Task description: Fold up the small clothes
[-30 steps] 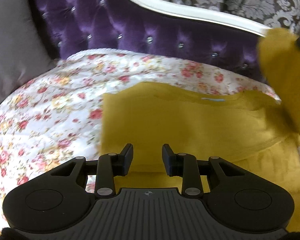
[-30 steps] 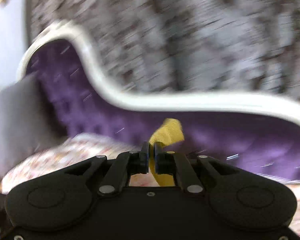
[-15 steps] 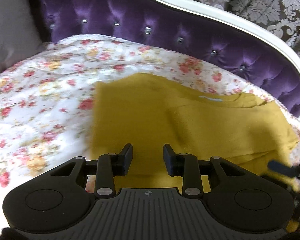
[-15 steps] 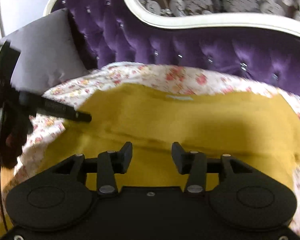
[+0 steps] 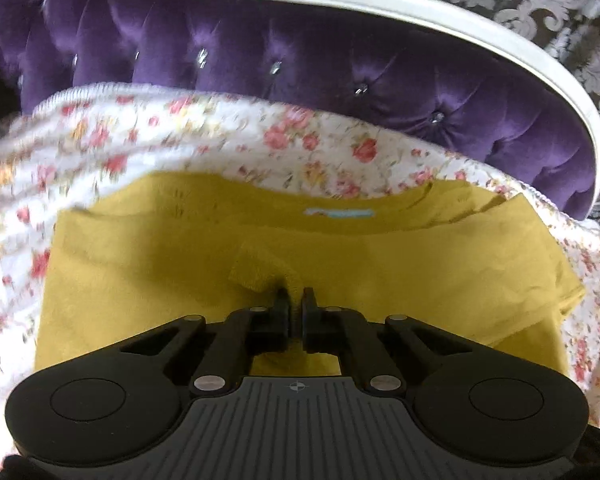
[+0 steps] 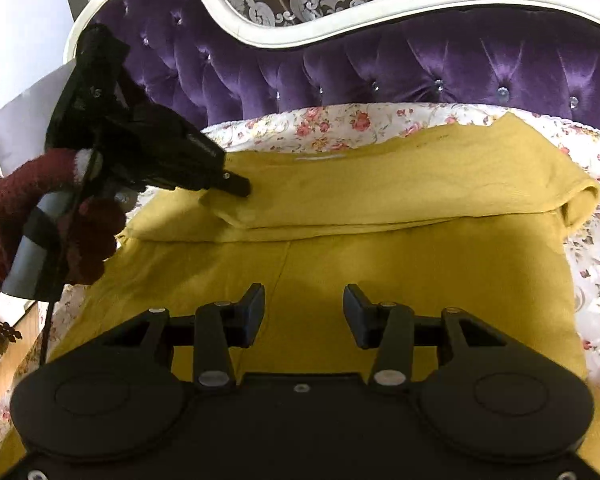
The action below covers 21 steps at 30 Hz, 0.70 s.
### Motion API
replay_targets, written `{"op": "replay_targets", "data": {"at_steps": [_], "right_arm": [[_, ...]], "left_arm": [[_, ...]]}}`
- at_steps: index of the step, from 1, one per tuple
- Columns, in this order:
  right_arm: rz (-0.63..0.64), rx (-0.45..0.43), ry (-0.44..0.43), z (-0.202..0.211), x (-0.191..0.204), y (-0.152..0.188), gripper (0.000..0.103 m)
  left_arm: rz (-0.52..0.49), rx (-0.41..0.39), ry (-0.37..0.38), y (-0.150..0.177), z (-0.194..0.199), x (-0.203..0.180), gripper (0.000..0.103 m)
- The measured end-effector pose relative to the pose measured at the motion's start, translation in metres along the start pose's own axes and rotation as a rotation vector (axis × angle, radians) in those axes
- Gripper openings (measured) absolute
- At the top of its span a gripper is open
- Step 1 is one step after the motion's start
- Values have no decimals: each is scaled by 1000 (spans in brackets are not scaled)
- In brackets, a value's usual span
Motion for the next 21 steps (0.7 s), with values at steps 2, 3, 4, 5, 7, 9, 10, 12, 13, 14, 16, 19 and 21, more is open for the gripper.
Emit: {"op": "replay_targets", "data": {"at_steps": [2, 3, 4, 5, 7, 9, 10, 12, 13, 14, 16, 19, 21], "right_arm": [[0, -7, -1, 2, 0, 1, 54], [2, -8, -3, 2, 0, 2, 54], [4, -8, -6, 3, 1, 2, 54], [7, -8, -7, 3, 1, 2, 54], [13, -12, -13, 5, 3, 1, 54], [11, -16, -18, 6, 4, 1, 54], [8, -15, -20, 6, 3, 1, 54], [0, -11, -14, 5, 2, 2, 54], [-4, -8, -13, 5, 1, 2, 54], [-9, -3, -11, 4, 1, 2, 54], [-17, 4, -4, 4, -2, 1, 54], [-16, 15, 12, 5, -5, 1, 57], [-23, 20, 21, 5, -8, 2, 57]], "left_arm": [[-52, -77, -26, -6, 20, -5, 5], [-71, -119, -35, -10, 33, -5, 5], [-77, -149, -34, -14, 44, -2, 5], [-73, -172, -28, -18, 54, 4, 5], [-50, -204, -32, -25, 69, 21, 5], [-50, -190, -56, -29, 70, 36, 5], [-63, -168, -59, -29, 65, 41, 5], [-68, -129, -108, -24, 51, 54, 6], [-75, -109, -128, -21, 43, 57, 7], [-85, -80, -141, -16, 34, 60, 9], [-95, -32, -147, -8, 19, 67, 9], [-86, -3, -155, 7, 10, 78, 13], [-63, -9, -121, 16, 10, 86, 18]]}}
Point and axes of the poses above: each gripper's, at about its wrist camera, not at the fingertips, and z roughly against the way its jaws point, x to its left, y to its underside, the point moved 4 cm from there along -z, roughly the way its jaws point, and after that the axes turned 9 degrees about -y, right-handed, at the moved point
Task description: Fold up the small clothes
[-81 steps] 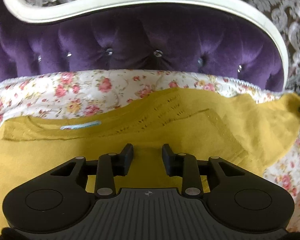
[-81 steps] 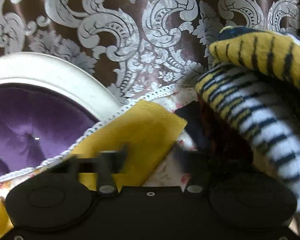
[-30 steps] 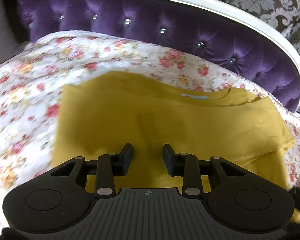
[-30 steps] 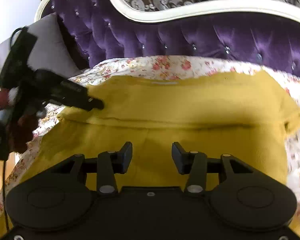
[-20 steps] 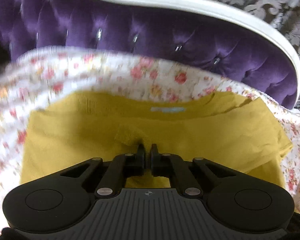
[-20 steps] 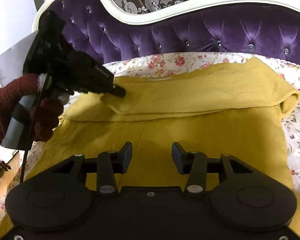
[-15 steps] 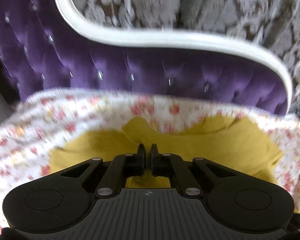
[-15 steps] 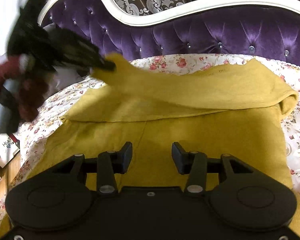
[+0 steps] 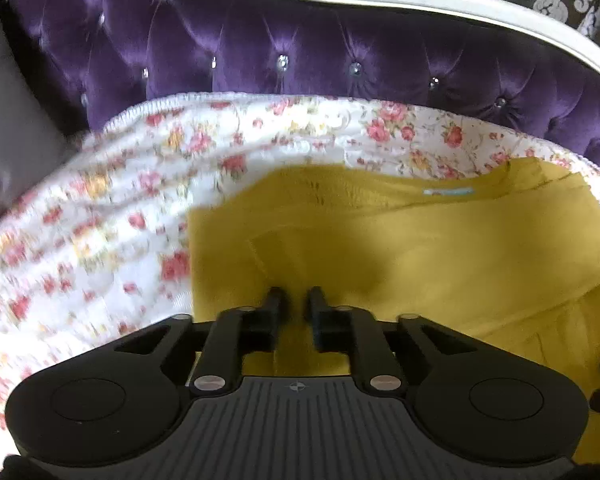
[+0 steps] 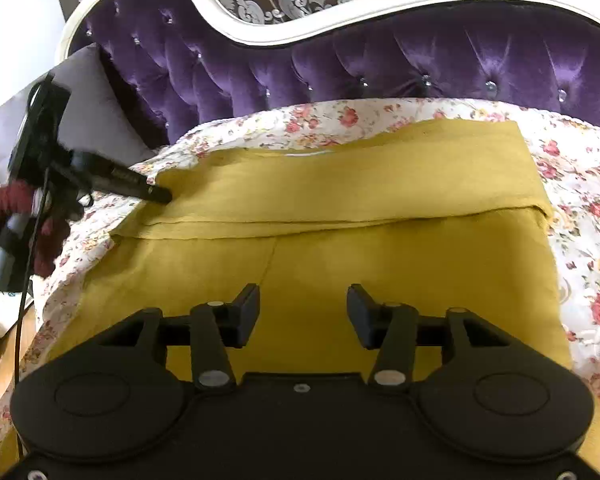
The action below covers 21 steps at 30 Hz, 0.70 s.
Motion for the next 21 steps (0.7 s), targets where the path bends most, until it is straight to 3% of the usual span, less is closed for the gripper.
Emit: {"op": "replay_targets", "data": {"at_steps": [4, 6, 8, 9, 10, 12, 15, 21], "right_arm": [[-32, 7, -1, 0, -5, 1, 66], [-34, 4, -11, 1, -4, -2, 67], [0, -14, 2, 4, -1, -10, 68], [22, -30, 18, 5, -1, -17, 75], [42, -45, 34, 5, 0, -25, 89], [61, -71, 40, 1, -3, -43, 102], [49, -64, 54, -19, -18, -71, 102], [-62, 74, 140, -74, -75, -90, 102]], "left_arm": [[71, -46, 127, 12, 5, 16, 31], [102, -45, 149, 12, 10, 21, 38], [92, -90, 111, 9, 20, 21, 50], [79, -122, 89, 6, 24, 20, 59], [71, -149, 75, 2, 28, 18, 65], [62, -167, 67, -7, 28, 12, 70], [28, -152, 44, -16, 17, 0, 71], [-53, -117, -45, -11, -8, -10, 71]]}}
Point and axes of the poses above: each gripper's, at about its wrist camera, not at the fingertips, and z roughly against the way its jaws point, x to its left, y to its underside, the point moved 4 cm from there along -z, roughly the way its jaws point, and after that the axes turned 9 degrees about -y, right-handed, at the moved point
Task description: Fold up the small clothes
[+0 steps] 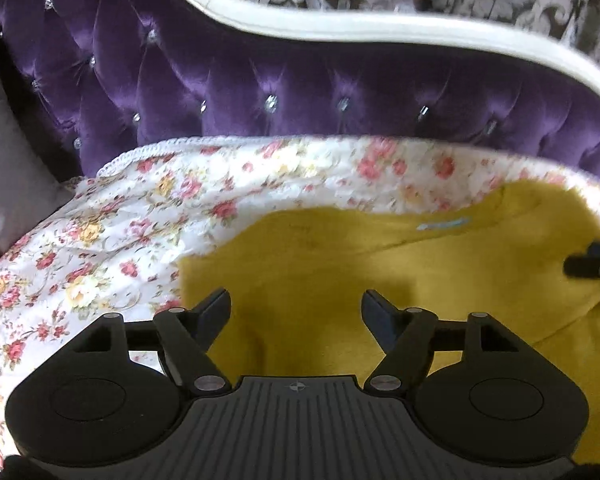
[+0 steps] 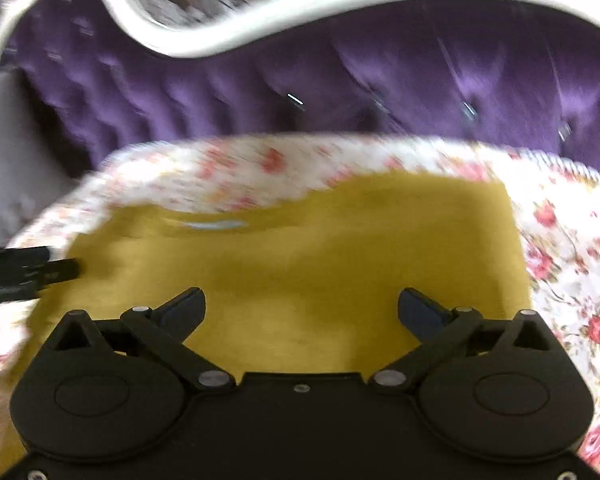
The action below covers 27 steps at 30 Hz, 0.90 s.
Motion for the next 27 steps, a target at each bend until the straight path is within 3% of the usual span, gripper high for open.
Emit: {"op": "replay_targets", "data": {"at_steps": [2, 4, 5, 10, 15, 20, 27], "right_arm": [[32, 5, 20, -5, -7, 1, 102], [83, 13, 89, -3, -5, 2, 102], [99, 15, 118, -2, -5, 2, 102], [113, -1, 181, 19, -13, 4, 102], [74, -153, 139, 97, -18, 15, 102], [40, -237, 104, 177, -19, 55, 102], [33, -217, 89, 238, 2, 128, 102]], "left_arm": [[-17, 20, -50, 6, -9, 4, 76], [12, 7, -66, 10, -14, 12, 95], [27, 8, -67, 11, -15, 15, 97], [75, 14, -53, 9, -1, 21, 96], [96, -34, 19, 16, 54, 30, 96], [102, -59, 85, 45, 119, 30, 96], [115, -46, 146, 110, 192, 16, 96]]}}
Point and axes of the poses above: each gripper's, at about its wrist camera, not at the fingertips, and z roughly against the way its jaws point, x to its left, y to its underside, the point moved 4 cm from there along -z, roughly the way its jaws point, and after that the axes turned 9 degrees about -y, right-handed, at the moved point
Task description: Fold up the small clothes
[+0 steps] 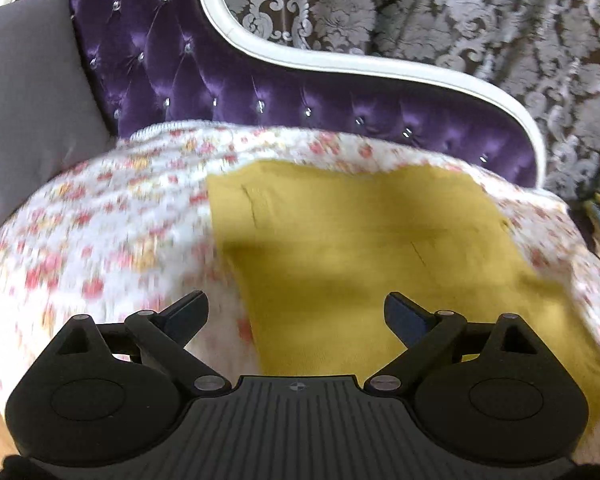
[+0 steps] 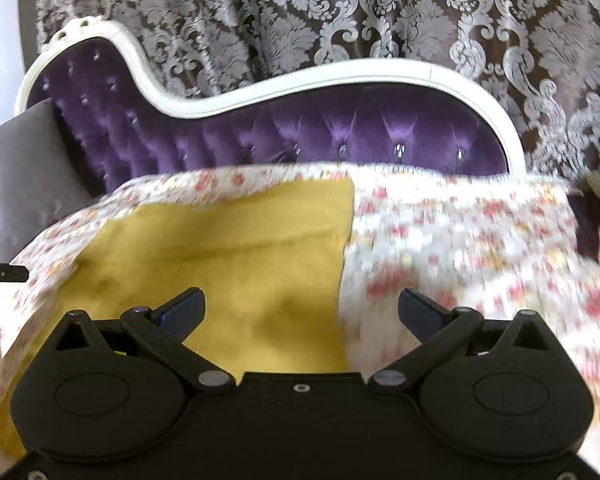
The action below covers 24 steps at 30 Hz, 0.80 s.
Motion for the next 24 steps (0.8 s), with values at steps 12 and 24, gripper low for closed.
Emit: {"op": "replay_targets", "data": {"at_steps": [12, 24], "right_arm": [[-108, 97, -7, 44, 0, 74, 101], [-251, 108, -63, 38, -13, 96, 78]], "left_arm": [[46, 110, 12, 101, 46, -5, 96], [37, 123, -7, 129, 51, -9, 96]]}}
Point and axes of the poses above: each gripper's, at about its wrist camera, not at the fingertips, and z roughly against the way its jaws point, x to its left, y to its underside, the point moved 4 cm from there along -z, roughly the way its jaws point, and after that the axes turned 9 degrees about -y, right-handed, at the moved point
